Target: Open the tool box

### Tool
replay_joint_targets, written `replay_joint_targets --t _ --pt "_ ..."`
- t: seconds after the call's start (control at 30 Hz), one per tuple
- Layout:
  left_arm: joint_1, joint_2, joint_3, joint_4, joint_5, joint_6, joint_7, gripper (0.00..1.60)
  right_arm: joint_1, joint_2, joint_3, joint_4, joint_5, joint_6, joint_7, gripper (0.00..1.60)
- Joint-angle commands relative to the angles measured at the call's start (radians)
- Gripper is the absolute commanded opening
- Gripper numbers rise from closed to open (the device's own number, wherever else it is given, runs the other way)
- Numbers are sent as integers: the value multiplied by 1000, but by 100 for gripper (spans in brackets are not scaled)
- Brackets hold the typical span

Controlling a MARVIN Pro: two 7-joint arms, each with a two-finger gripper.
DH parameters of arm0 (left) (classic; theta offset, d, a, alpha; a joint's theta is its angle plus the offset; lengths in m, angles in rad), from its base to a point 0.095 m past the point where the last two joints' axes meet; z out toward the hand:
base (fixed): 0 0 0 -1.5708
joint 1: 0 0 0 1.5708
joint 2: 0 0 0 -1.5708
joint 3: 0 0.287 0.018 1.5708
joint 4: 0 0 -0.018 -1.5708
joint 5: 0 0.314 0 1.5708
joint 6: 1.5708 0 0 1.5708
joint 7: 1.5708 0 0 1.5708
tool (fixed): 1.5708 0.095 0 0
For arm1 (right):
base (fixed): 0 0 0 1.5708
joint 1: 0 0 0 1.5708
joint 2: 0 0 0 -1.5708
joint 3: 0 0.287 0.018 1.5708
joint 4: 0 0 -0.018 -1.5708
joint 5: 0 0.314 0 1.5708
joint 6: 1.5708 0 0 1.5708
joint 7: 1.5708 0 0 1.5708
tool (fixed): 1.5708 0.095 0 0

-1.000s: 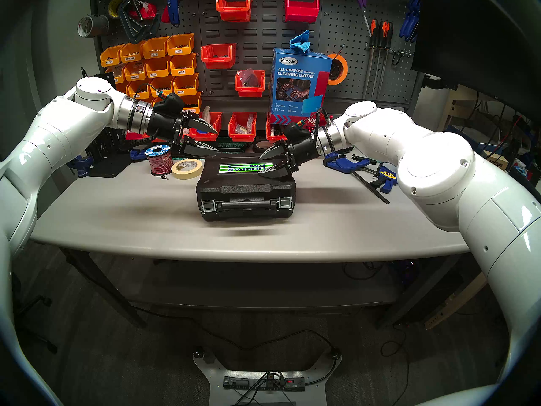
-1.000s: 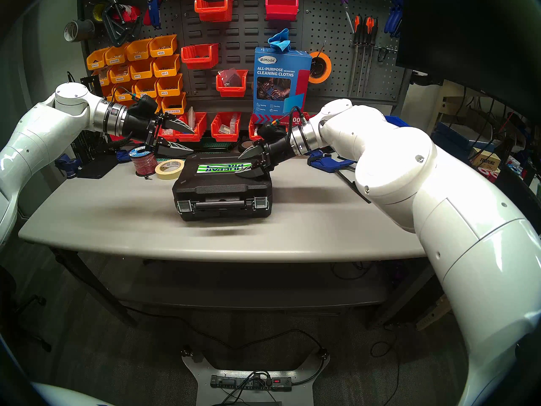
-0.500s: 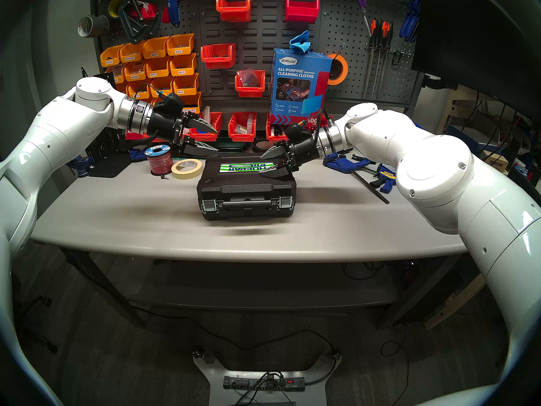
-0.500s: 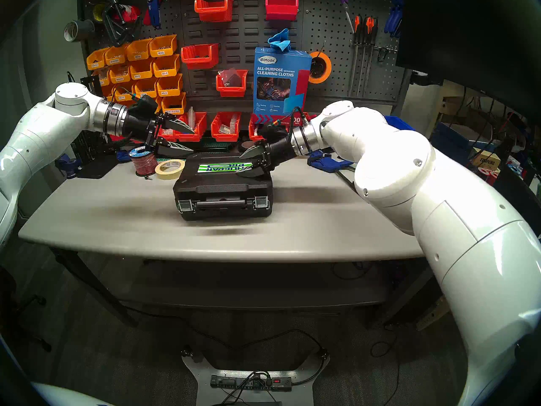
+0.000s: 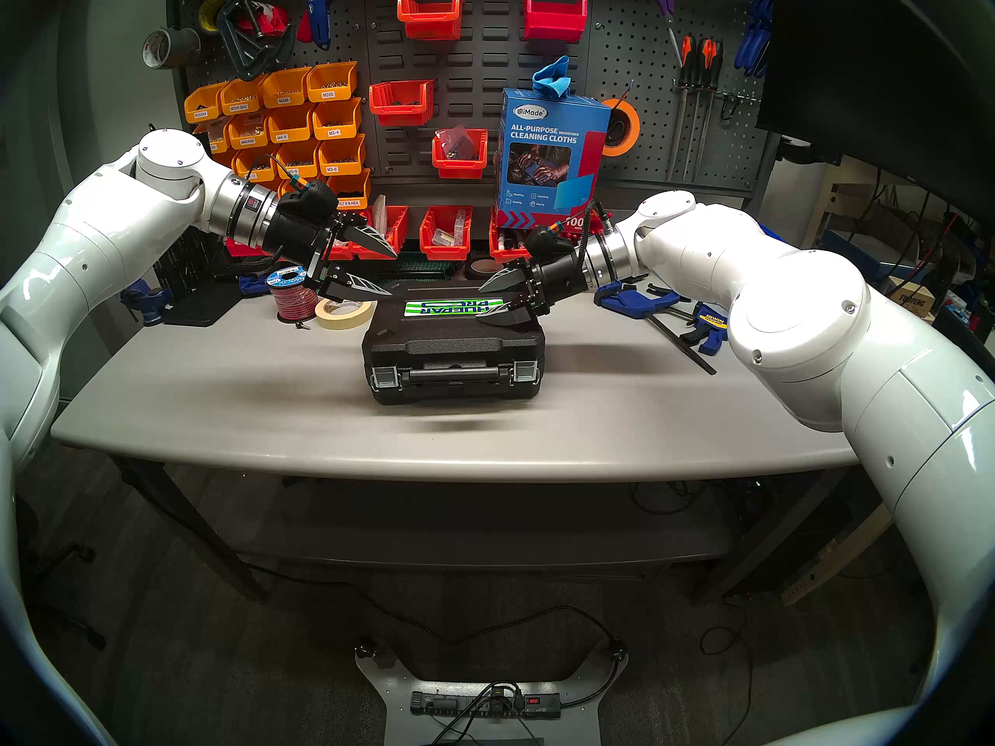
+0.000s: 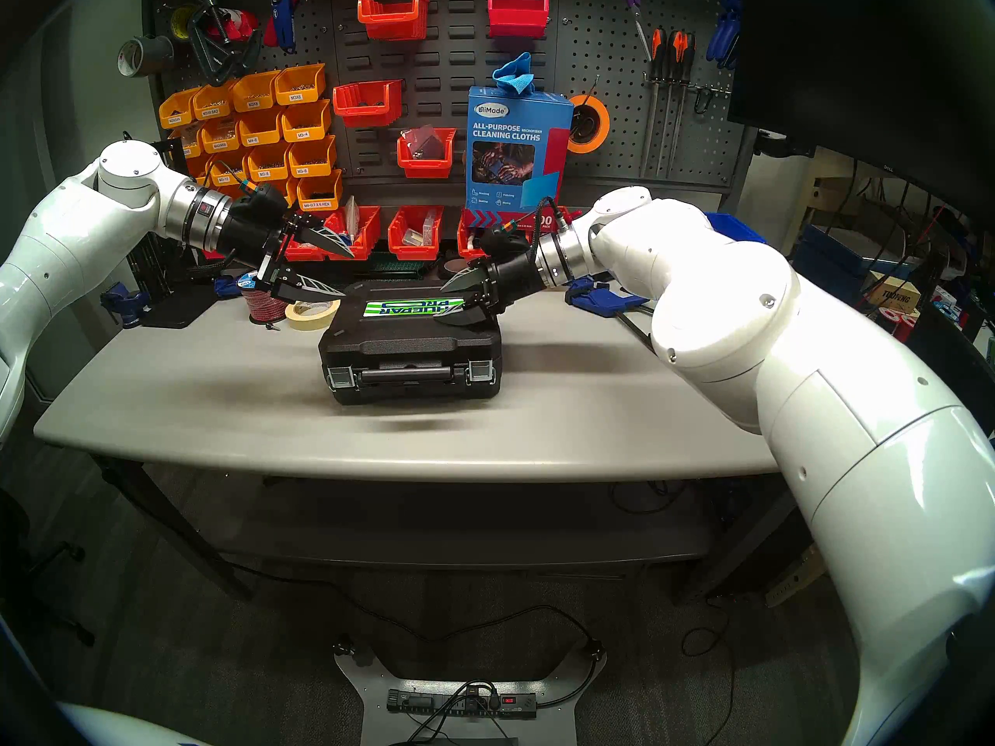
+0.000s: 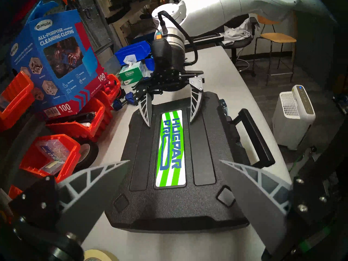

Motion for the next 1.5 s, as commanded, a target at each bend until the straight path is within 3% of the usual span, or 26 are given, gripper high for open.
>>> replay_joint_targets --t 0.0,0.3,0.43,1.23,1.47 --pt "-85 29 -25 -29 18 -13 -33 160 -12 10 -9 -4 -9 0 -3 160" --pt "-126 74 4 -121 75 28 -33 160 -11 10 -11 -4 -6 1 -3 160" --pt "-139 113 34 -215 97 72 -33 160 -11 10 -12 -4 -5 1 -3 160" --pt "-187 292 149 -578 117 295 -33 160 -11 10 -17 -5 0 2 -3 160" --pt "-202 320 185 -653 180 336 -33 160 -11 10 -19 -4 2 2 -3 160"
